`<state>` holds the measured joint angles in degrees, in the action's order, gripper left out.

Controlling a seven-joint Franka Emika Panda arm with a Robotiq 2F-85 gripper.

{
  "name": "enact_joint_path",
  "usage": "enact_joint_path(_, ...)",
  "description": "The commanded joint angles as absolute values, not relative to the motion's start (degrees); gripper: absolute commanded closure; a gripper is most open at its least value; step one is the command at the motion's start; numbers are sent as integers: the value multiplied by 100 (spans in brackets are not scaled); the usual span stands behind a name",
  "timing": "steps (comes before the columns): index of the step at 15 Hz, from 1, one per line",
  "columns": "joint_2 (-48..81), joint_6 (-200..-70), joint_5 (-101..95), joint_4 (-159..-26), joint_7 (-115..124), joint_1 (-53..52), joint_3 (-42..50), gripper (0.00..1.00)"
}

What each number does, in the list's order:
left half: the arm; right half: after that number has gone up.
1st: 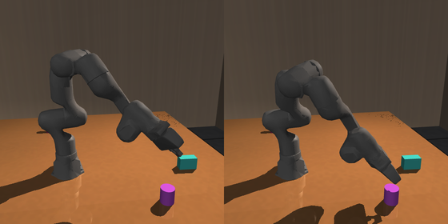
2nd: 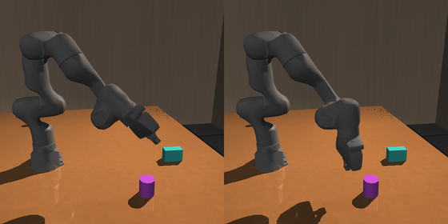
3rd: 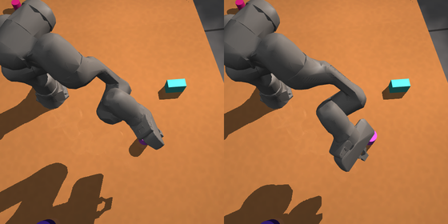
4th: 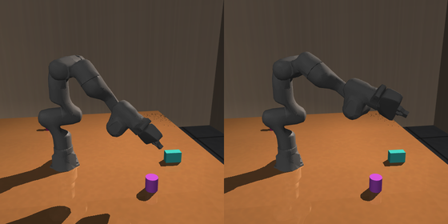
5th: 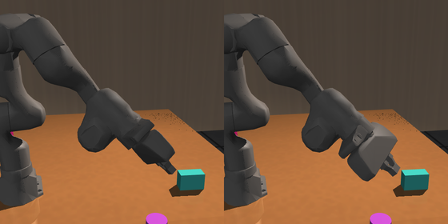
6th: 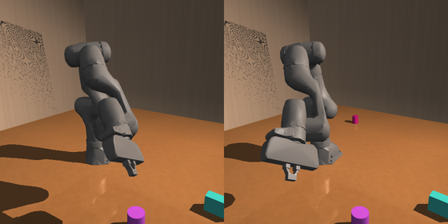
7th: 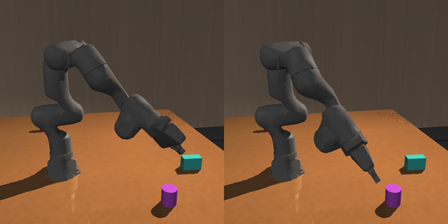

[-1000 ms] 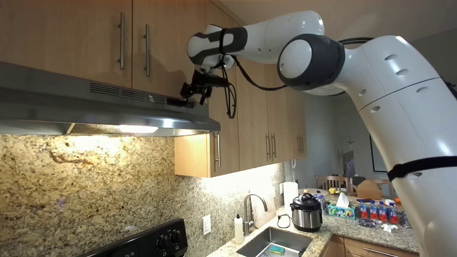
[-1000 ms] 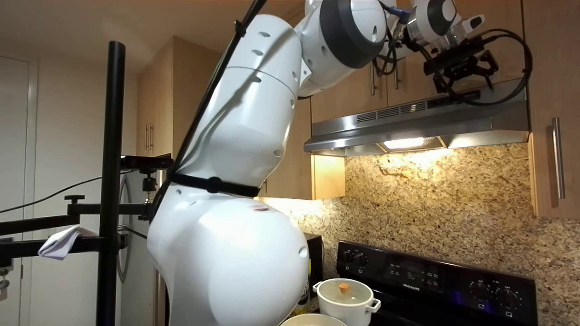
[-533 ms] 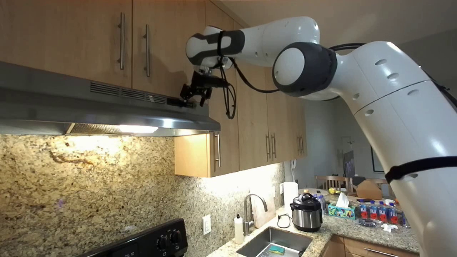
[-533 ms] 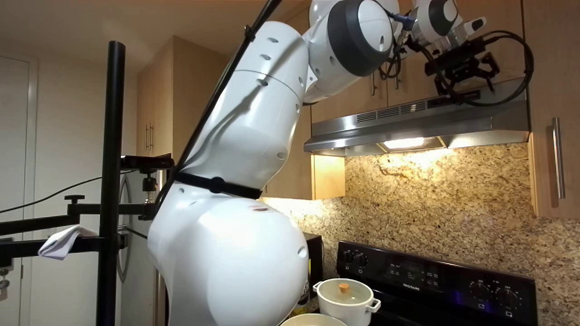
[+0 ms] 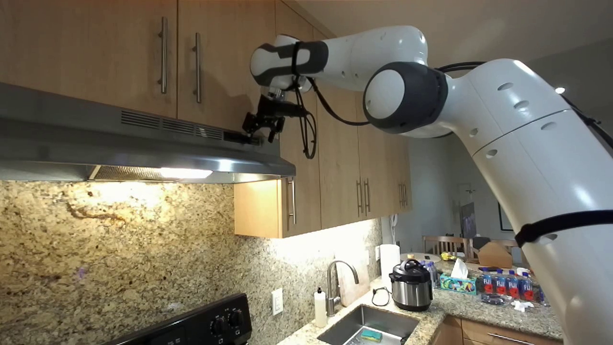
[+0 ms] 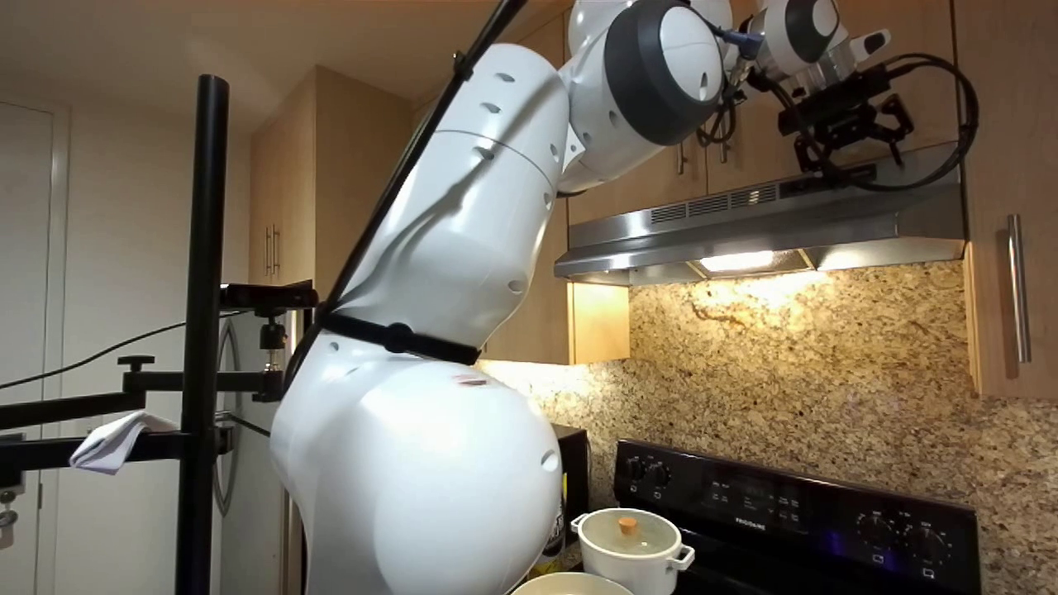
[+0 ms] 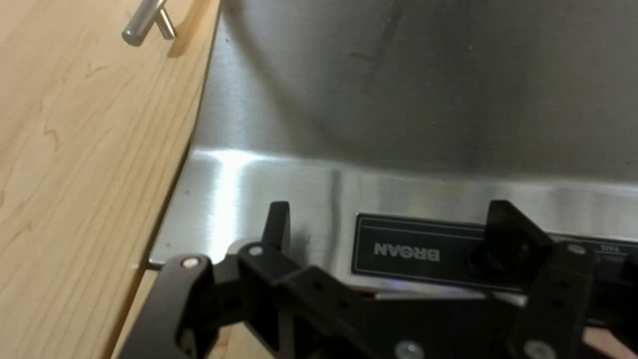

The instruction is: Turn off the light stove switch

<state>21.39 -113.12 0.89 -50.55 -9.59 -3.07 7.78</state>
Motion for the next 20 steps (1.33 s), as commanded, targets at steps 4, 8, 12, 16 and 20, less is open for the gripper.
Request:
enact_joint_path(4,2034,-11162,357,-5030,-1440,-180,684,0)
enact_joint_path(8,2006,-11103,394,-5076,-1501,-212,682,0)
enact_joint_path(12,2057,-11114,415,-5016,-1471,-209,643,0)
enact_joint_path(16,2106,-11125,388,-4922,-1466,-207,610,0)
enact_joint_path(20,2163,-11110,379,-4829,-1427,-200,613,0)
